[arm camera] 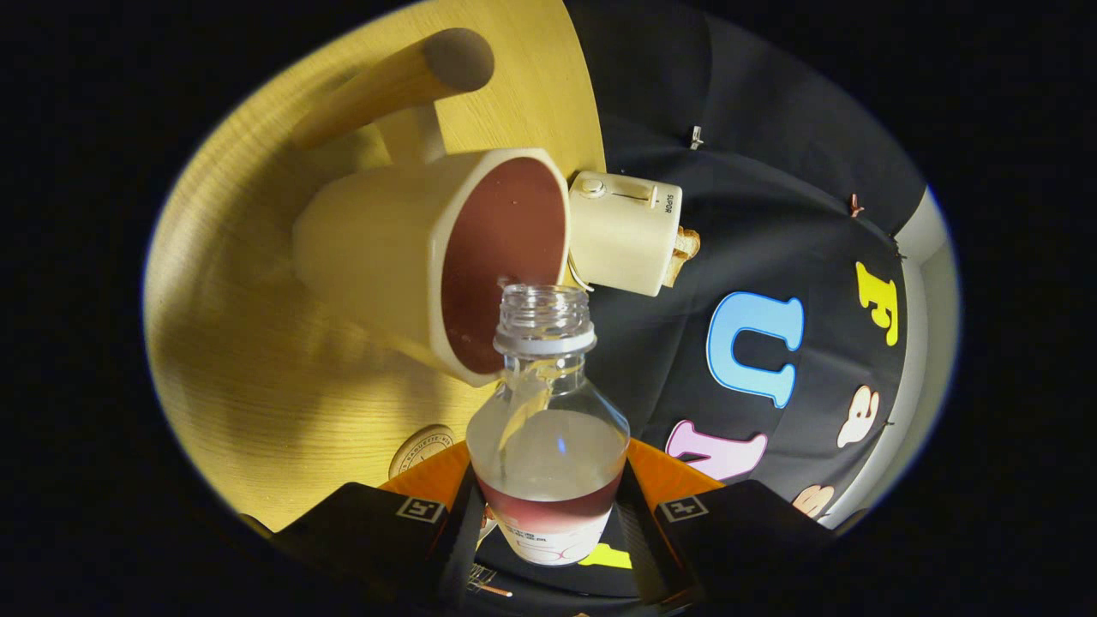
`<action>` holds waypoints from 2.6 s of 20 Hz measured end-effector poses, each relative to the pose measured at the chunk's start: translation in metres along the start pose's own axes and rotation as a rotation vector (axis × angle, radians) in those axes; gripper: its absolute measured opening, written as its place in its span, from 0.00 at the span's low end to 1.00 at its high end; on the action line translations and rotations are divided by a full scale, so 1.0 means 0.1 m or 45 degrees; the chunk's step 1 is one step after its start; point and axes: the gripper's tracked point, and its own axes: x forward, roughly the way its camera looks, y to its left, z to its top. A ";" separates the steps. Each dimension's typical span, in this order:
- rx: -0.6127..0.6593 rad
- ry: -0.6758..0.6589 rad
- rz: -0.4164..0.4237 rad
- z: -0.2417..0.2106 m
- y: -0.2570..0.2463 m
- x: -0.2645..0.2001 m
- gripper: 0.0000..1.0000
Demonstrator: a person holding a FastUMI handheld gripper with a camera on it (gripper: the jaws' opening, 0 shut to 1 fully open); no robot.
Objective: Take the bottle from table, then pour the juice into the cup, finally place the bottle on the coaster
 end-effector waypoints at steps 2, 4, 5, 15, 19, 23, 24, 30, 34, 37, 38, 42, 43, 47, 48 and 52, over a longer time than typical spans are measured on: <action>-0.050 -0.012 -0.004 0.03 -0.02 -0.01 0.75; -0.081 -0.023 -0.008 0.02 -0.06 0.01 0.75; -0.095 -0.027 -0.011 0.02 -0.08 0.02 0.75; -0.247 -0.061 -0.007 0.03 -0.13 0.05 0.75; -0.288 -0.078 -0.010 0.07 -0.14 0.05 0.75; -0.346 -0.116 -0.013 0.17 -0.19 0.10 0.75; -0.364 -0.127 -0.021 0.20 -0.22 0.10 0.75; -0.486 -0.165 -0.041 0.19 -0.37 0.19 0.75; -0.540 -0.182 -0.060 0.17 -0.41 0.13 0.75; -0.588 -0.201 -0.068 0.23 -0.39 0.09 0.75; -0.595 -0.212 -0.069 0.24 -0.38 0.09 0.75; -0.628 -0.233 -0.068 0.30 -0.36 0.07 0.75; -0.639 -0.234 -0.069 0.31 -0.37 0.06 0.75; -0.661 -0.247 -0.086 0.35 -0.43 0.06 0.75; -0.665 -0.251 -0.094 0.35 -0.44 0.06 0.75; -0.665 -0.230 -0.105 0.29 -0.51 0.06 0.75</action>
